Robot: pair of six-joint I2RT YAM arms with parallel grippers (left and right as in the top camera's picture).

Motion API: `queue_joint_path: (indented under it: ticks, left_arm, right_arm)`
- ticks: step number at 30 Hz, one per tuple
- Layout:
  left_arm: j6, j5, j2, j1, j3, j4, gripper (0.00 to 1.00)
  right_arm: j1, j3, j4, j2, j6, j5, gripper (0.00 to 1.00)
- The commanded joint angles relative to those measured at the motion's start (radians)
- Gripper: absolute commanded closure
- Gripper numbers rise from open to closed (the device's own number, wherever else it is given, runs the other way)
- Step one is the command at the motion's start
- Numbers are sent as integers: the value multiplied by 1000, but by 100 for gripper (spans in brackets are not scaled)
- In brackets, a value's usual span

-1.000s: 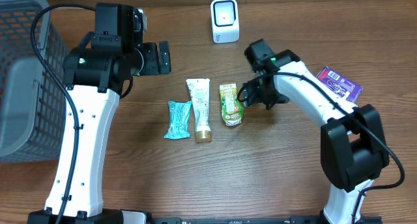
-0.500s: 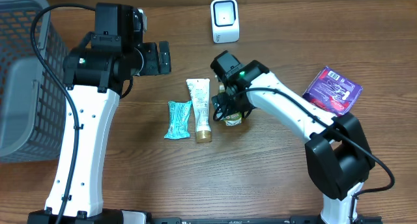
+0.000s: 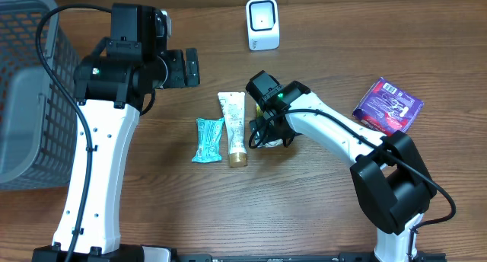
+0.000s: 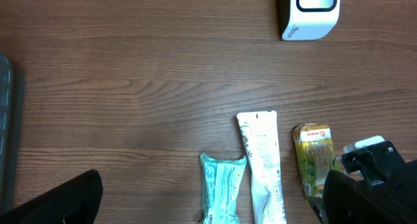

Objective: Scan the item barcode
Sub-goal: 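Lift the green tea pouch with the right gripper toward the scanner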

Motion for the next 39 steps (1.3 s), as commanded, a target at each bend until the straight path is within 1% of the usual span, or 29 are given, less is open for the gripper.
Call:
queue_joint_path:
  ticks: [1,2,6,13,19,21,23,27,33,35,39]
  left_arm:
    - [22,-6,5,-1,-4,1,0]
    - [22,-6,5,-1,-4,1,1]
    - [22,-6,5,-1,-4,1,0]
    - [22,-6,5,-1,-4,1,0]
    - [22,-6,5,-1,-4,1,0]
    - [22,-6,5,-1,-4,1,0]
    - [22,-6,5,-1,-4,1,0]
    - [22,-6,5,-1,-4,1,0]
    - [22,-6,5,-1,-4,1,0]
    - [22,-6,5,-1,-4,1,0]
    - [22,-6,5,-1,-4,1,0]
  right_arm:
    - [-2,-7,18,3,-76,-3,9]
    - [-3,-14,32,5,-115,-4,9]
    - [-3,-50,53,6,-175,-5,9]
    - [-24,-92,82,6,-196,7,10]
    - [-46,-92,118,6,-196,-24,24]
    - [-50,-92,127,6,-197,-26,31]
    - [-51,-92,131,6,-196,-27,40]
    - [-55,-92,134,6,-197,-13,60]
    - [-95,-92,100,6,-199,122,70]
    - [-117,-92,96,6,-238,133,73]
    - [-147,-82,93,6,-250,99,73]
